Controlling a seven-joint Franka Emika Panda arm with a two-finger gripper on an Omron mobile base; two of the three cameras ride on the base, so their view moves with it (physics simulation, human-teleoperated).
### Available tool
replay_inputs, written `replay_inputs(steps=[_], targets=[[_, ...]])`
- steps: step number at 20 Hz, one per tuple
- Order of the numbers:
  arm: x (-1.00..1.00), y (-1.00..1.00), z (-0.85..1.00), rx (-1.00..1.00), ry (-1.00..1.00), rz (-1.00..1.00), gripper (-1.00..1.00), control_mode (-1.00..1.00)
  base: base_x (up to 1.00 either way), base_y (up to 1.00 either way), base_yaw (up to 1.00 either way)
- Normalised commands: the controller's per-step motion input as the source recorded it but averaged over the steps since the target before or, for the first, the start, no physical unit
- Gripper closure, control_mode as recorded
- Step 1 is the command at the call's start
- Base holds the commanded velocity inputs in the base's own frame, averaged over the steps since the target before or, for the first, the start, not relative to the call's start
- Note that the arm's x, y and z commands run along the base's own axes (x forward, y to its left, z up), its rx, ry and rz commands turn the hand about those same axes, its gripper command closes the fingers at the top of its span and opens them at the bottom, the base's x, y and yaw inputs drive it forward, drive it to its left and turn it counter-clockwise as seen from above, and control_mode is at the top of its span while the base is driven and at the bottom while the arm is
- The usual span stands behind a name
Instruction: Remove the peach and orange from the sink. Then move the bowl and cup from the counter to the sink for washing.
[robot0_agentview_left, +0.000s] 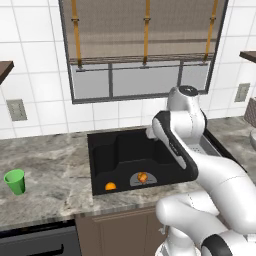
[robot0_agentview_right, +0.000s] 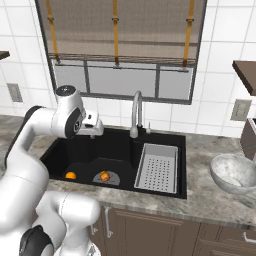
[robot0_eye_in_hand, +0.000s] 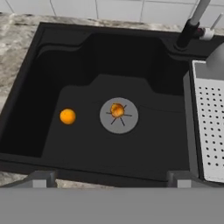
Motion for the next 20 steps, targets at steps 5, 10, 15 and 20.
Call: replay_inputs(steps=[5,10,15,20], targets=[[0.06,0.03,-0.19,0.0,-0.11,0.0,-1.0,-1.0,0.0,0.0,0.0],[0.1,0.02,-0.18,0.0,-0.05,0.0,-1.0,-1.0,0.0,0.0,0.0],[0.13,0.0,-0.16,0.0,0.0,0.0,-1.0,-1.0,0.0,0.0,0.0],[0.15,0.0,-0.14,0.0,0.0,0.0,-1.0,-1.0,0.0,0.0,0.0]])
